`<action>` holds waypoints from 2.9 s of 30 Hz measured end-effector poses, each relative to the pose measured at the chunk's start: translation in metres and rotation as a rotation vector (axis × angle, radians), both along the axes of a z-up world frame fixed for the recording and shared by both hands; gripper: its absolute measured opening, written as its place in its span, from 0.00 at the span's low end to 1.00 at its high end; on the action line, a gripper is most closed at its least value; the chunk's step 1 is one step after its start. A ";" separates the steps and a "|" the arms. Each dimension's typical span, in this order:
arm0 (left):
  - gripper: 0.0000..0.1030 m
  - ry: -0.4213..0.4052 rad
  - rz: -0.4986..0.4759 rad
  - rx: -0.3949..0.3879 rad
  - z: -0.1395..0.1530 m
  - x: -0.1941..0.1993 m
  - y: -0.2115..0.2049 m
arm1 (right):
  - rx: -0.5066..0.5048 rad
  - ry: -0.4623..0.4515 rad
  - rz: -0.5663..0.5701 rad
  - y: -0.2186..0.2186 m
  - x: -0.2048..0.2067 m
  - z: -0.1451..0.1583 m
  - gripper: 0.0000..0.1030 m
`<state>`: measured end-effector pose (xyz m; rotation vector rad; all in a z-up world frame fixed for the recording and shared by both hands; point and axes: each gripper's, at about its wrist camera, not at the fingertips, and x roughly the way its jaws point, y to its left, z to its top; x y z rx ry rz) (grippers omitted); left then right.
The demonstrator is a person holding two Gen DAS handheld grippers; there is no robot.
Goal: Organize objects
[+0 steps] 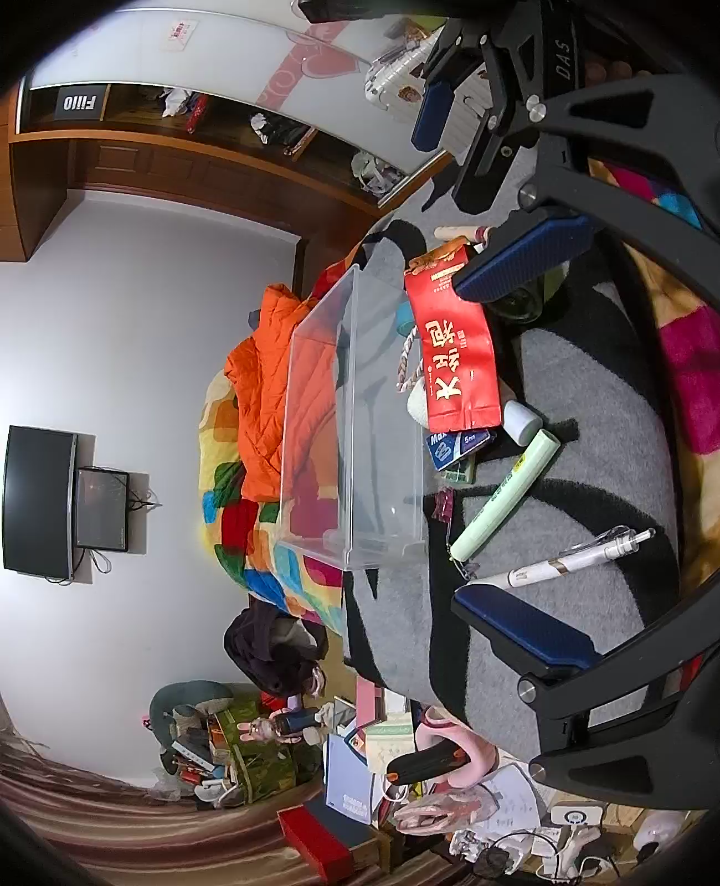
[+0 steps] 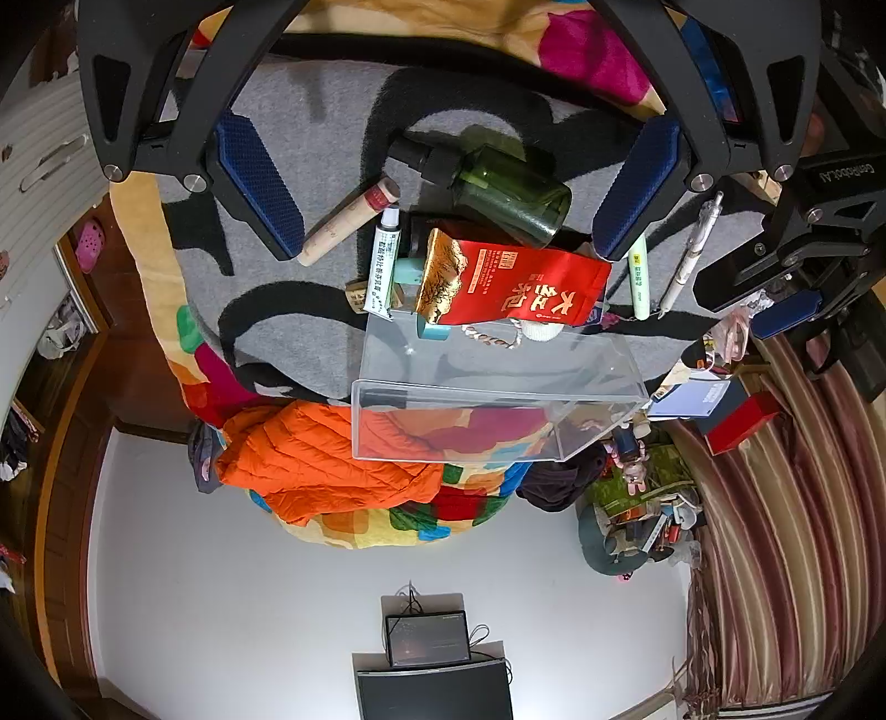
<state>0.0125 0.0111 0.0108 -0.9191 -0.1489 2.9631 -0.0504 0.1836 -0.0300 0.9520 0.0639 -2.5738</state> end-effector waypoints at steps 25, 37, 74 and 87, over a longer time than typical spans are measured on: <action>1.00 0.004 0.005 0.008 0.001 0.003 -0.001 | -0.003 0.006 0.004 -0.003 0.004 -0.001 1.00; 1.00 0.008 0.006 -0.001 0.002 0.005 -0.001 | -0.003 0.010 0.007 -0.005 0.006 0.000 1.00; 0.31 -0.194 0.110 -0.021 -0.082 -0.031 -0.054 | 0.104 -0.133 0.167 -0.036 -0.012 -0.057 0.62; 0.10 -0.142 0.105 0.001 -0.065 0.008 -0.064 | 0.084 -0.138 0.190 -0.031 0.001 -0.056 0.40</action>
